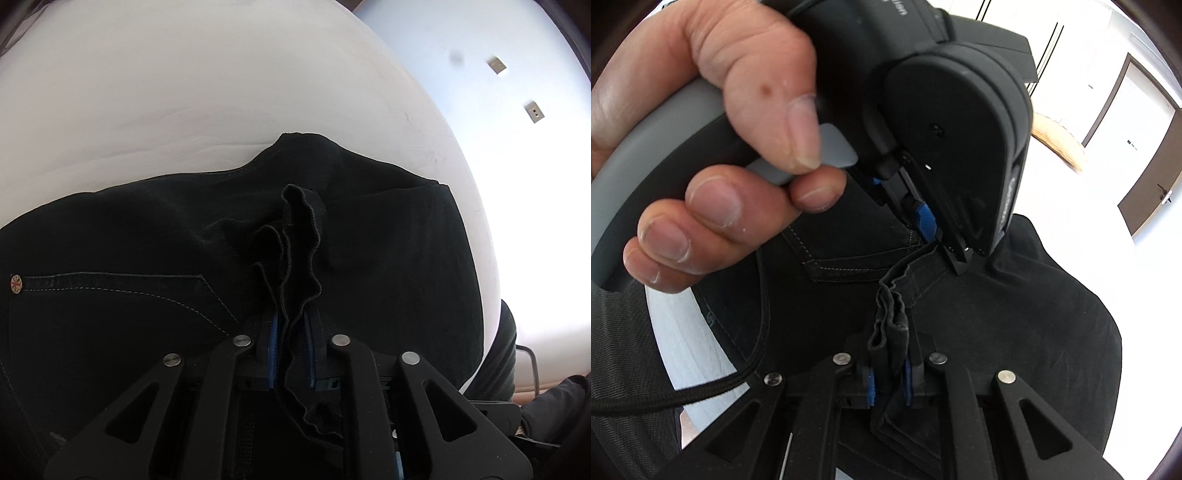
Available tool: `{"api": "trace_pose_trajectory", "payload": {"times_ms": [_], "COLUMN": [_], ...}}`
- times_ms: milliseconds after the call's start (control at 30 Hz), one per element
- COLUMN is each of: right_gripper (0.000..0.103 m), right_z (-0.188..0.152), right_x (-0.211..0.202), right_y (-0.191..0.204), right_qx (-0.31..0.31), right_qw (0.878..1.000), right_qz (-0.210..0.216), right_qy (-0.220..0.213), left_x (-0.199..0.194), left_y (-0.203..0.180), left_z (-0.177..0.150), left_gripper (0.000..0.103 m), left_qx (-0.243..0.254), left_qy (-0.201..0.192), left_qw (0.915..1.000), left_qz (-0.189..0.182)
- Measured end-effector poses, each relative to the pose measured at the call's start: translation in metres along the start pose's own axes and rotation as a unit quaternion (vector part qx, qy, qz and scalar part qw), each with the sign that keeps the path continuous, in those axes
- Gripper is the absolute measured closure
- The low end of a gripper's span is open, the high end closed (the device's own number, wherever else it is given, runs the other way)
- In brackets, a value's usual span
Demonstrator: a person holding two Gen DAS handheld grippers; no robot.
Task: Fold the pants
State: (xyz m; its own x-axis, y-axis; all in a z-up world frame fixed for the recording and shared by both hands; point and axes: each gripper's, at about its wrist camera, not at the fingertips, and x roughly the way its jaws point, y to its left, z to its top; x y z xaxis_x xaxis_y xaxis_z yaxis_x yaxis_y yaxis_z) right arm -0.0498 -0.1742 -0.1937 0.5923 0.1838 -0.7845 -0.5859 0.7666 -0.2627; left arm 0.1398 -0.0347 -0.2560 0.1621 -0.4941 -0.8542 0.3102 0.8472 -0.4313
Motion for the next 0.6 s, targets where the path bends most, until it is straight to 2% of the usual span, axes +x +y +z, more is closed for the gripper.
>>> {"api": "trace_pose_trajectory", "payload": {"times_ms": [133,233,300,400,467,500,600], "right_gripper": [0.085,0.073,0.057,0.052,0.052,0.052,0.052], "right_z": [-0.001,-0.002,-0.007,-0.019,-0.034,-0.044,-0.077], "right_x": [-0.004,-0.005,-0.012,-0.033,-0.052,-0.065,-0.080], "right_y": [-0.003,-0.012,-0.019,-0.030,-0.049,-0.065,-0.134], "right_qx": [0.007,0.026,0.036,0.049,0.079,0.111,0.215], "right_qw": [1.000,0.999,0.997,0.992,0.980,0.969,0.942], "right_qz": [0.010,0.035,0.062,0.121,0.182,0.222,0.258], "right_qy": [0.002,0.008,0.008,0.003,-0.001,-0.008,-0.018], "left_x": [-0.008,-0.024,-0.036,-0.056,-0.065,-0.067,-0.057], "left_y": [0.000,-0.005,-0.001,0.003,-0.006,-0.013,-0.037], "left_z": [-0.002,-0.003,-0.004,-0.005,-0.007,-0.008,-0.015], "left_gripper": [0.086,0.085,0.085,0.085,0.085,0.085,0.085], "left_qx": [0.010,0.021,0.018,0.003,0.009,0.015,0.029], "left_qy": [-0.014,-0.028,-0.037,-0.060,-0.076,-0.081,-0.084], "left_qw": [0.9998,0.9975,0.9943,0.9914,0.9912,0.9912,0.9930], "left_qz": [0.013,0.062,0.099,0.117,0.108,0.103,0.078]}}
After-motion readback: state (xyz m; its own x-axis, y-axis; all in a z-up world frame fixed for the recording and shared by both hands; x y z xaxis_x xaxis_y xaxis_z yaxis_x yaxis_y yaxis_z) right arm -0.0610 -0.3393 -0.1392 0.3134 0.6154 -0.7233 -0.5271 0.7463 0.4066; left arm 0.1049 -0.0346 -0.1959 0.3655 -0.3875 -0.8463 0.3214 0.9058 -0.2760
